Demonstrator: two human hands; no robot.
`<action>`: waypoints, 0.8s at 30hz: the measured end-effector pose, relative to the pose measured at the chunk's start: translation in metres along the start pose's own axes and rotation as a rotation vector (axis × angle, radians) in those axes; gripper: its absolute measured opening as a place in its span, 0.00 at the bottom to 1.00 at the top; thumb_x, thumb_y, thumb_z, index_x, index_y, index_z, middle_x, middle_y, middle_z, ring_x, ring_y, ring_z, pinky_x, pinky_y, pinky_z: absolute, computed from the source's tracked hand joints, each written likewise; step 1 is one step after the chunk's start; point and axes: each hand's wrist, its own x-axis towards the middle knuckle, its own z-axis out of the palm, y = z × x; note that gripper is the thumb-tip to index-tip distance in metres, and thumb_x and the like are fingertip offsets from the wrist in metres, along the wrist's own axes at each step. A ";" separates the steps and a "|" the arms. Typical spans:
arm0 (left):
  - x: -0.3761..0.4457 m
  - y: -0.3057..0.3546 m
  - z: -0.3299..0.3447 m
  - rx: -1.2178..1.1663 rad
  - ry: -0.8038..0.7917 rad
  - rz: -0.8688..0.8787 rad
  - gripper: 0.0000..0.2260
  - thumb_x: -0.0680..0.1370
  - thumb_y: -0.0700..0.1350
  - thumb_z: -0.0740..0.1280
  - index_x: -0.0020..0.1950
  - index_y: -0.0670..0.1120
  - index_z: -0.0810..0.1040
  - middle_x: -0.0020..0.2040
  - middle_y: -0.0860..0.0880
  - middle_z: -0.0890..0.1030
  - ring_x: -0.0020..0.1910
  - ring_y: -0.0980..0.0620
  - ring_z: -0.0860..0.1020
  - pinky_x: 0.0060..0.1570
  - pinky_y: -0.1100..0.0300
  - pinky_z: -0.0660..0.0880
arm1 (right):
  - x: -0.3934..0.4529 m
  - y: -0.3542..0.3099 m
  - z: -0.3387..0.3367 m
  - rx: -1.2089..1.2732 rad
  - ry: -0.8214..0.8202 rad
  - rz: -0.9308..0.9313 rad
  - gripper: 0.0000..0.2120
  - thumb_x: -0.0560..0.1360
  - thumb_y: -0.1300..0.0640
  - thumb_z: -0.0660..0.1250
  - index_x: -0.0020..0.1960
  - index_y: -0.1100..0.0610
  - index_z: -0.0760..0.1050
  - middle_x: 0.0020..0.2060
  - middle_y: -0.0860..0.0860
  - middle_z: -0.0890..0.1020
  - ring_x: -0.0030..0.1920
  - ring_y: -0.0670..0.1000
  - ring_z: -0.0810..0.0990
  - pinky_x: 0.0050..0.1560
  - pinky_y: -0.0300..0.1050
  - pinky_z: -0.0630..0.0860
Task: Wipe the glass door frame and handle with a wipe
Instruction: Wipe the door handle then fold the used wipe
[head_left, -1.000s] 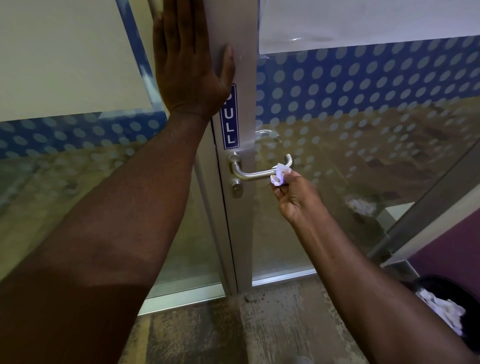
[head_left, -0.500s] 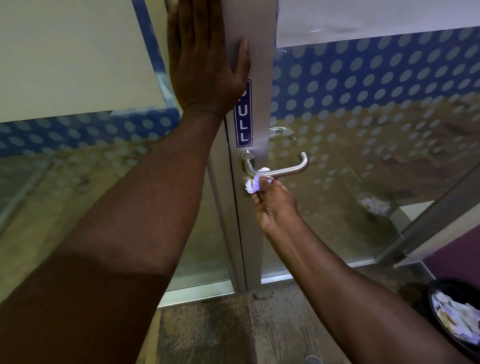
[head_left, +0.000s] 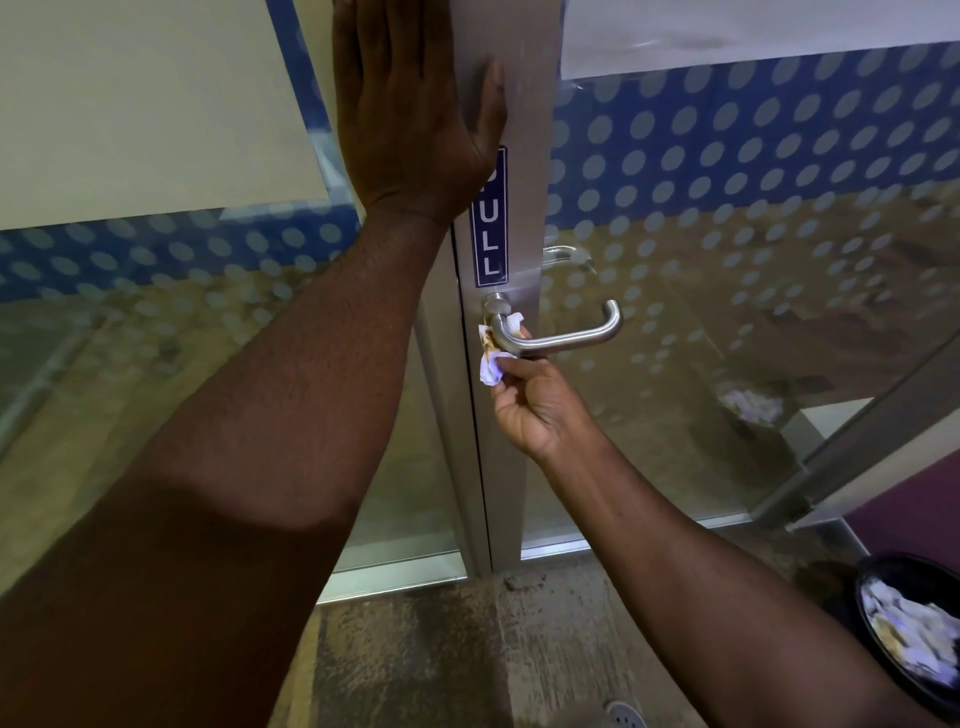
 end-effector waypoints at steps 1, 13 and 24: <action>0.000 0.000 0.001 0.009 0.037 0.005 0.36 0.81 0.66 0.47 0.73 0.39 0.71 0.72 0.37 0.71 0.73 0.36 0.69 0.73 0.55 0.55 | -0.001 0.000 0.000 0.032 0.007 0.014 0.17 0.72 0.80 0.50 0.40 0.65 0.72 0.30 0.57 0.69 0.27 0.49 0.65 0.30 0.37 0.64; 0.000 -0.003 0.007 0.029 0.052 0.014 0.35 0.82 0.66 0.50 0.73 0.38 0.70 0.72 0.36 0.71 0.73 0.36 0.68 0.74 0.63 0.39 | -0.022 -0.005 -0.050 0.168 0.047 0.185 0.23 0.73 0.77 0.49 0.49 0.63 0.80 0.45 0.61 0.82 0.39 0.52 0.76 0.29 0.35 0.73; 0.002 0.000 -0.002 0.055 0.131 0.038 0.34 0.82 0.64 0.52 0.71 0.36 0.72 0.69 0.35 0.73 0.70 0.34 0.72 0.71 0.55 0.57 | 0.018 0.000 -0.055 -0.379 0.140 -0.273 0.13 0.74 0.63 0.71 0.55 0.50 0.81 0.52 0.49 0.84 0.46 0.43 0.80 0.43 0.37 0.75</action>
